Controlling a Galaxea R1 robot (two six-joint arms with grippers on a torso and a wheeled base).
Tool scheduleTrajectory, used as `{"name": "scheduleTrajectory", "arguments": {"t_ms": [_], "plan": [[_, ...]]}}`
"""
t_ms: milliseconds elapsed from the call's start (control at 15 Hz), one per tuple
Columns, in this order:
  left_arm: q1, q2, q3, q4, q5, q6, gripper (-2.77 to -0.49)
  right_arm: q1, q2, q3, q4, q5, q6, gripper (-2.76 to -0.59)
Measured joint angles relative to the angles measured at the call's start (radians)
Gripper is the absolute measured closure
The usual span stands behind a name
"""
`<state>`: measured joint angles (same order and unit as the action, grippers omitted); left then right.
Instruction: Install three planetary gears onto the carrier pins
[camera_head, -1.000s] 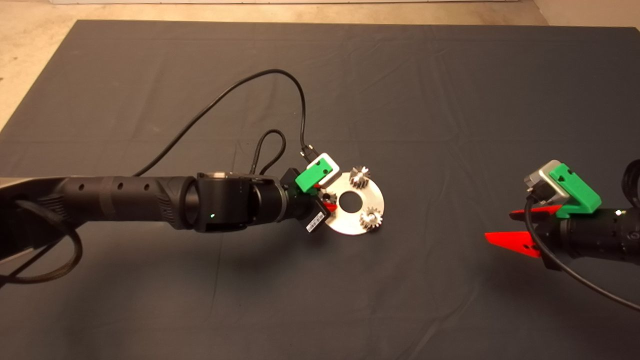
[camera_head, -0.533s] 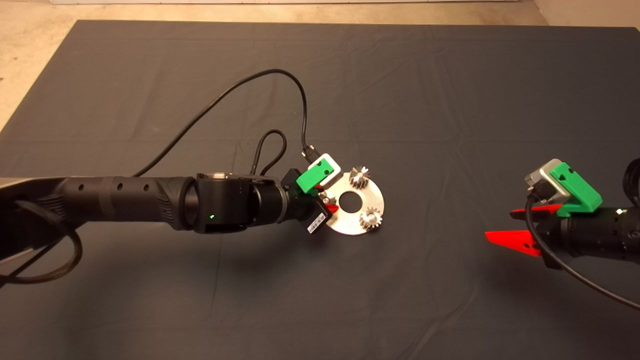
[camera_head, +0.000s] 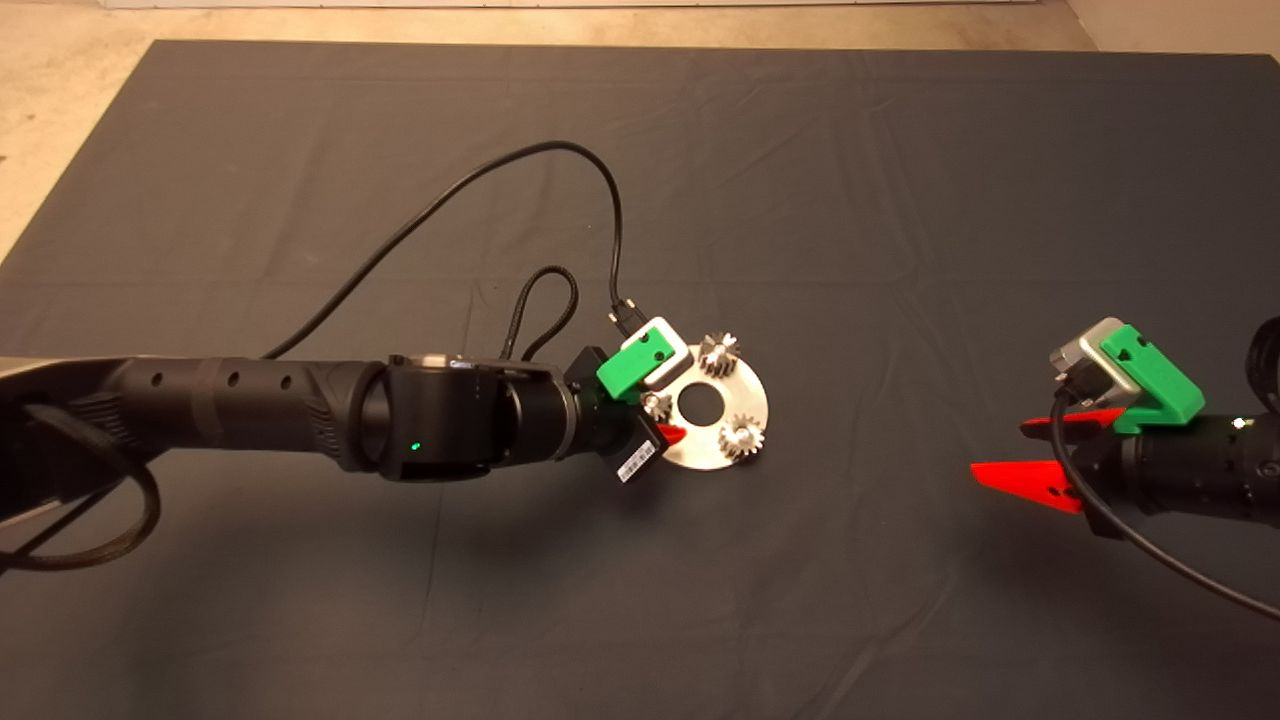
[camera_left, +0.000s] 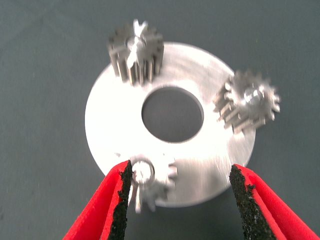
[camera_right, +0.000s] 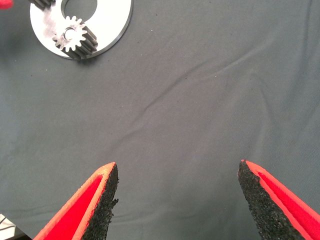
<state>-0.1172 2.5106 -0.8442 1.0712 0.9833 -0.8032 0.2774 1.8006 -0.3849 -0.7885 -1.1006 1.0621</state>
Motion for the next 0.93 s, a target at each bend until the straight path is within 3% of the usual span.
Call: {"name": "scheduleTrajectory", "arguments": {"t_ms": [67, 200, 267, 333, 400, 467, 533, 600, 667, 800, 933], "plan": [[-0.004, -0.004, 0.018, -0.013, 0.055, 0.000, -1.40, 0.000, 0.001, 0.000, 0.000, -0.002, 0.000, -1.78], [-0.014, -0.019, 0.068, -0.034, 0.204, 0.000, -1.46, 0.003, 0.007, 0.000, 0.000, -0.011, 0.000, -1.78], [-0.017, -0.028, 0.104, -0.042, 0.278, 0.000, -1.46, 0.017, 0.018, 0.000, 0.001, -0.024, 0.000, -1.78], [-0.020, -0.037, 0.159, -0.065, 0.339, -0.009, -1.57, 0.040, 0.042, 0.000, 0.002, -0.036, 0.000, -1.78], [-0.024, -0.049, 0.230, -0.097, 0.369, -0.030, -1.61, 0.050, 0.076, 0.000, 0.009, -0.051, 0.000, -1.78], [-0.028, -0.069, 0.303, -0.139, 0.390, -0.071, -1.61, 0.050, 0.123, 0.000, 0.031, -0.084, 0.000, -1.78], [-0.037, -0.089, 0.358, -0.183, 0.410, -0.125, -1.61, 0.050, 0.178, 0.000, 0.054, -0.125, 0.000, -1.78], [-0.050, -0.108, 0.393, -0.214, 0.427, -0.189, -1.61, 0.050, 0.229, 0.000, 0.070, -0.172, 0.002, -1.78], [-0.061, -0.123, 0.420, -0.236, 0.443, -0.253, -1.61, 0.050, 0.278, 0.000, 0.083, -0.209, 0.012, -1.78], [-0.075, -0.134, 0.466, -0.282, 0.465, -0.362, -1.61, 0.050, 0.336, 0.000, 0.100, -0.237, 0.042, -1.78], [-0.080, -0.123, 0.497, -0.326, 0.472, -0.419, -1.61, 0.045, 0.366, 0.000, 0.105, -0.245, 0.066, -1.78]]}}
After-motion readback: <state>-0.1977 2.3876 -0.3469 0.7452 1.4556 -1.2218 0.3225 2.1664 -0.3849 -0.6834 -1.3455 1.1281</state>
